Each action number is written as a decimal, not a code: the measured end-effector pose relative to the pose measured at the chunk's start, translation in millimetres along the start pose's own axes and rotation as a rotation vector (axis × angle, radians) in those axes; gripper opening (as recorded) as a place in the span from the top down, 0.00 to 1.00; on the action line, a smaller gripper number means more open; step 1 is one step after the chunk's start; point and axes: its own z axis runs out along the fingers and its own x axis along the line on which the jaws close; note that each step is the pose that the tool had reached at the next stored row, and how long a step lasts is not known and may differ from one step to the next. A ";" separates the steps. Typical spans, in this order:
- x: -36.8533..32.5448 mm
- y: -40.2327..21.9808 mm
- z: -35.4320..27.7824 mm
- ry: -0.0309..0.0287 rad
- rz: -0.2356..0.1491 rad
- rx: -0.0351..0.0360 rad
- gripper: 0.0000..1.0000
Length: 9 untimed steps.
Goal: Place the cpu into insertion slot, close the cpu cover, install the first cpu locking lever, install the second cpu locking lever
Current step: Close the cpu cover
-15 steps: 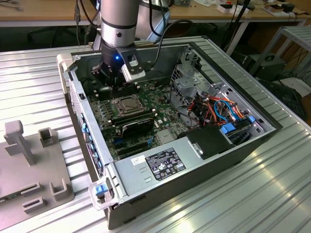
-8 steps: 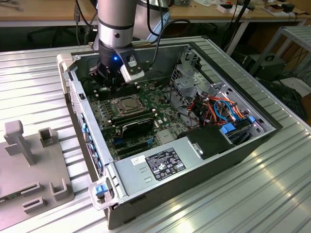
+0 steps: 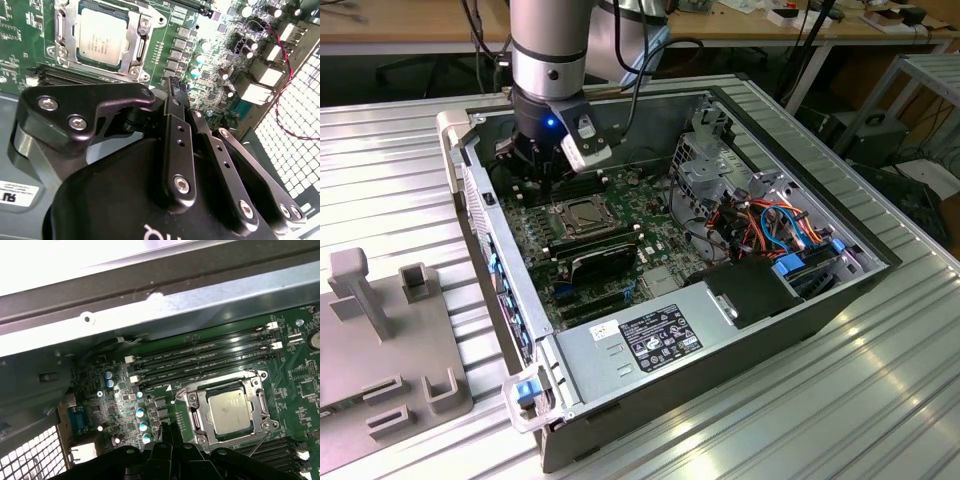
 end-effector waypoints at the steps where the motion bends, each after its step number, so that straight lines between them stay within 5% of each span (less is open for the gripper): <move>1: 0.7 0.0 0.0 0.0002 -0.005 -0.0002 0.89; 9: 6.2 6.0 0.2 0.0011 -0.044 -0.0009 0.89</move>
